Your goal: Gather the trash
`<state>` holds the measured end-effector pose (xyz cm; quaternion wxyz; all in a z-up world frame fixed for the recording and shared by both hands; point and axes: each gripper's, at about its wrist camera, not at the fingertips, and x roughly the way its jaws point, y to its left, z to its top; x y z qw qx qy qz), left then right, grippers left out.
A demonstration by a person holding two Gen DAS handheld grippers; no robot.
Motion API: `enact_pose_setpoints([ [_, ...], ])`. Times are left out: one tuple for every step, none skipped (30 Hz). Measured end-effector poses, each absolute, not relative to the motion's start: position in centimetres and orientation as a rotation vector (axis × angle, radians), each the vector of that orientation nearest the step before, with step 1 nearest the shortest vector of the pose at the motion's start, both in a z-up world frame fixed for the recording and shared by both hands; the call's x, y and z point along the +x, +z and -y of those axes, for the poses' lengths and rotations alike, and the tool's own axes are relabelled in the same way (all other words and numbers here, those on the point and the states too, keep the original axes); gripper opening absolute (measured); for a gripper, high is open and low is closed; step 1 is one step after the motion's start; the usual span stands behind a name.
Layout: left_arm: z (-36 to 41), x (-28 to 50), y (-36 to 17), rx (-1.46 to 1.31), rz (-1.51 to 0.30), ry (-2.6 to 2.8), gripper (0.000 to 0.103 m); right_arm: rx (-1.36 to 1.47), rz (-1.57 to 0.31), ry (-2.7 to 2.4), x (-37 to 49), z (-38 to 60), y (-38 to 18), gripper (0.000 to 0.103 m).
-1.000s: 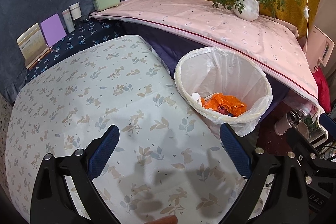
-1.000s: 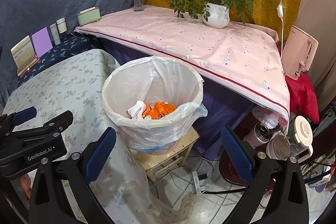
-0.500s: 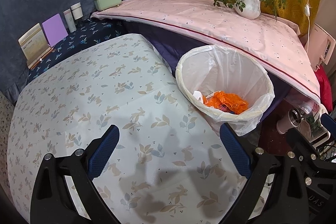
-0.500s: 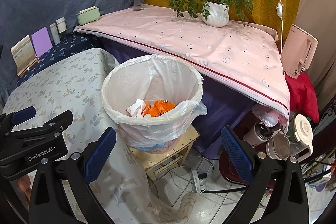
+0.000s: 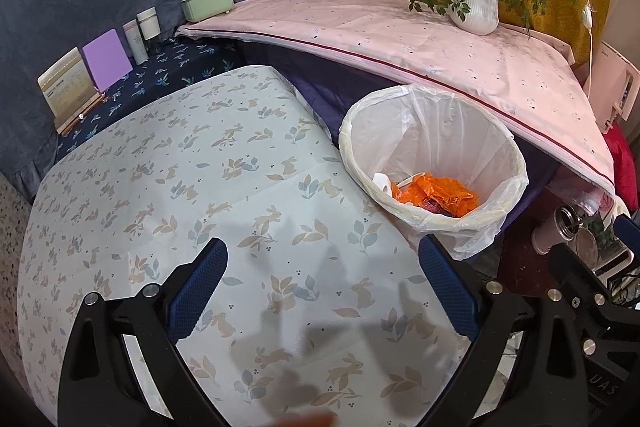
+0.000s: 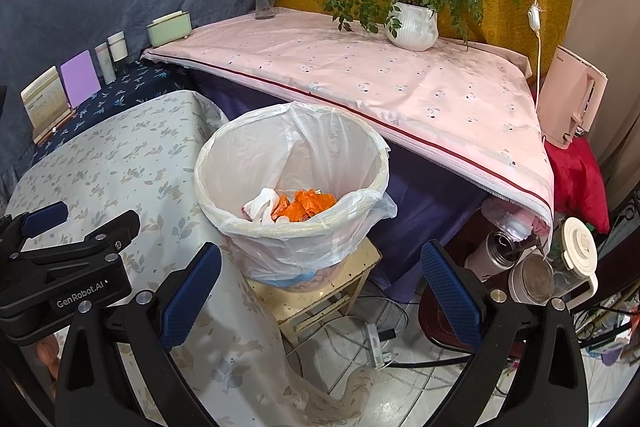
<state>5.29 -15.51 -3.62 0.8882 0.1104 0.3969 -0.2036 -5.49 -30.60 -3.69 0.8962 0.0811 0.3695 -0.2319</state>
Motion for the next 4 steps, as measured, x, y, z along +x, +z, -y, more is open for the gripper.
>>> enact_pose_setpoints([
  [15.52,5.3,-3.61,0.226,-0.823,-0.426,0.092,0.167,-0.766,-0.479,-5.43,30.63,-3.65,0.096],
  [15.52,5.3,-3.63,0.225,-0.823,-0.429,0.092,0.167,-0.764,-0.48,-5.47,30.62,-3.67,0.096],
  [15.5,5.34,-3.66,0.223,-0.826,-0.431,0.092,0.166,-0.764,-0.48,-5.48,30.63,-3.69,0.096],
  [15.53,5.33,-3.69,0.221,-0.827,-0.432,0.092,0.165,-0.764,-0.482,-5.36,30.5,-3.72,0.096],
])
